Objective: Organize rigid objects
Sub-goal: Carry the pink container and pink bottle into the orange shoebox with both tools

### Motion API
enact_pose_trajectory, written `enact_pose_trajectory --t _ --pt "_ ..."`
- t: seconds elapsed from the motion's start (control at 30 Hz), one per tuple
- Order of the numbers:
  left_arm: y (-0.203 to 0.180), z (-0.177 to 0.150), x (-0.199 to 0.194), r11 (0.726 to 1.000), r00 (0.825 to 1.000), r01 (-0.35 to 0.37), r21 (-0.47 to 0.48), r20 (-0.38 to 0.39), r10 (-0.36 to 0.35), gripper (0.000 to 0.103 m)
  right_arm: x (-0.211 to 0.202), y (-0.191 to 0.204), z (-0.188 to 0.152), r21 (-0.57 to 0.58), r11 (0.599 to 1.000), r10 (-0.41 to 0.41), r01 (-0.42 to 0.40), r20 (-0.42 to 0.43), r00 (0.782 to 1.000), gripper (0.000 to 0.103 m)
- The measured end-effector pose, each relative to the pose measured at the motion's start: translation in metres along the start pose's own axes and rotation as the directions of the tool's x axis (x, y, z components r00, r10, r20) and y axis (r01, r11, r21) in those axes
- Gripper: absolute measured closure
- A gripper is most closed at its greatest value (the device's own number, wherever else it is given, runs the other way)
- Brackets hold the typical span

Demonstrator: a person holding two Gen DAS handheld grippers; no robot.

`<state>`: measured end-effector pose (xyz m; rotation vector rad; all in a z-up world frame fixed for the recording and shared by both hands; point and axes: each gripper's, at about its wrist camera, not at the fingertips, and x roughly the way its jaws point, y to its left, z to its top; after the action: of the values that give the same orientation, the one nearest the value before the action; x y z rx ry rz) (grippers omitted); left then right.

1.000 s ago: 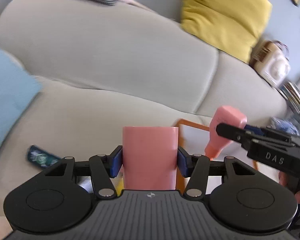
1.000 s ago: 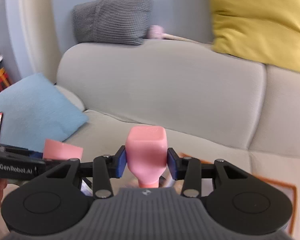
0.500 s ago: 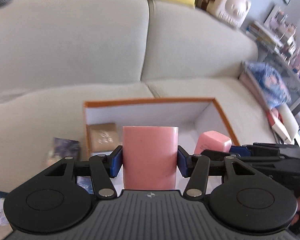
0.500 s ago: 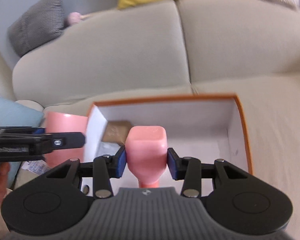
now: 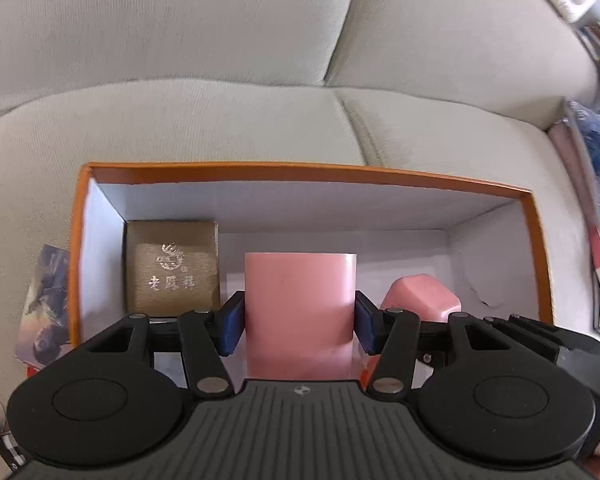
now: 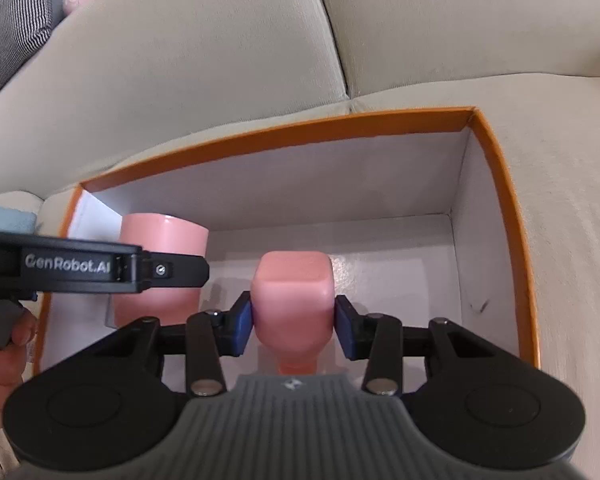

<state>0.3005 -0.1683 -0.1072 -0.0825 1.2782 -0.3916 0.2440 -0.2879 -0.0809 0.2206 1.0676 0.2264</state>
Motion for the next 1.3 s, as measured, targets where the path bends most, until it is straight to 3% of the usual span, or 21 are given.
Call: enact_pose_trajectory --t 0.37,0.63,0.93,1.0,1.13,1.3 --pt "-0.023 0.003 0.023 0.993 0.995 -0.103 0.056 0.002 0.103 0.041 0.024 -0.005 0.012 0.011 0.999 0.033 -0.033 -0.021 0.999 0.060" --pt "-0.022 0.007 0.023 0.995 0.996 -0.083 0.050 0.012 0.083 0.035 0.031 -0.010 0.010 0.041 0.999 0.009 -0.008 -0.025 1.000 0.060" --pt "-0.015 0.010 -0.007 0.997 0.997 -0.034 0.070 0.076 0.028 0.030 0.037 -0.004 0.013 0.015 1.000 -0.023 0.023 -0.035 0.999 0.059" --pt "-0.009 0.008 -0.017 0.998 0.994 -0.032 0.050 0.109 0.026 0.033 0.037 0.003 0.012 0.010 1.000 -0.028 0.028 -0.037 0.999 0.059" --pt "-0.003 0.000 -0.030 0.997 0.988 -0.041 0.068 0.149 0.031 0.060 0.039 0.013 0.013 0.015 1.000 -0.017 0.018 -0.038 0.999 0.059" --pt "0.002 -0.007 -0.035 0.996 0.985 -0.059 0.060 0.165 0.049 0.064 0.044 0.020 0.012 -0.016 0.999 -0.032 0.031 -0.044 0.999 0.059"
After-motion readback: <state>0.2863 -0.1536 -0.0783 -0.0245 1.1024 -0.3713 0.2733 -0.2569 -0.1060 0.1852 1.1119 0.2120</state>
